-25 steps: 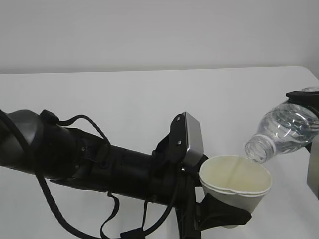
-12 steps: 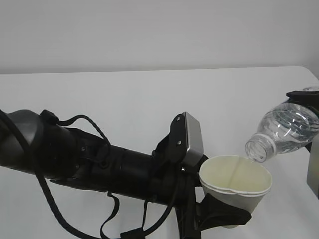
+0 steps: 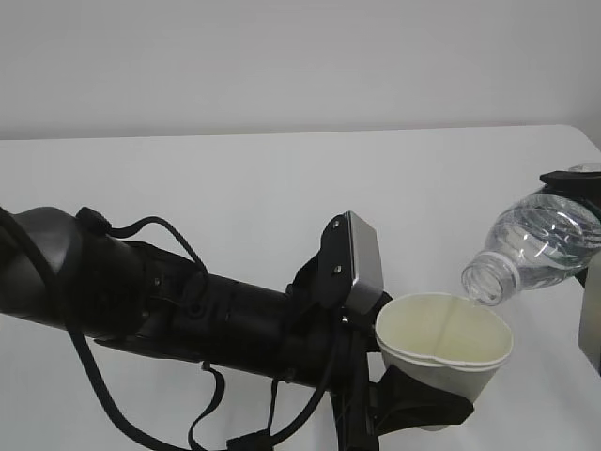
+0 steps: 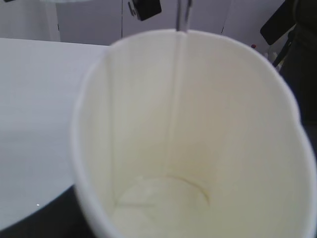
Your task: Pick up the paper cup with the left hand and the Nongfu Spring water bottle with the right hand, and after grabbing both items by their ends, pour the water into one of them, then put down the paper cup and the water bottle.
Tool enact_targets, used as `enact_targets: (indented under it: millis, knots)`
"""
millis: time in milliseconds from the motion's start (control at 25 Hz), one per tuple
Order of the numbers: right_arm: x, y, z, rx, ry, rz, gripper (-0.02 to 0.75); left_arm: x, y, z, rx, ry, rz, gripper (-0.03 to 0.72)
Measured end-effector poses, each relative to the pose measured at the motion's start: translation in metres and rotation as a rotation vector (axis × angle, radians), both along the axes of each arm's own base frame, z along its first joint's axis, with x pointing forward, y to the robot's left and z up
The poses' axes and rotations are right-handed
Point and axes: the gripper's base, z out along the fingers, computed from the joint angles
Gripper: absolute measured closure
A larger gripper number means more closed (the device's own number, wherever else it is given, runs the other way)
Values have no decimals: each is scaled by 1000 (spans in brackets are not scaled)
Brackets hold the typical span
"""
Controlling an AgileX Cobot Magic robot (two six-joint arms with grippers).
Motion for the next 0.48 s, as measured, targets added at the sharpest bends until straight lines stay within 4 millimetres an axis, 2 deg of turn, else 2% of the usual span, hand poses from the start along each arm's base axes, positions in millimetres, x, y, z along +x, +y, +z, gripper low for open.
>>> enact_targets:
  millis: [480]
  knots:
    - [0,0,0,-11,-4,4,302,0,0,0,0,0,0,268]
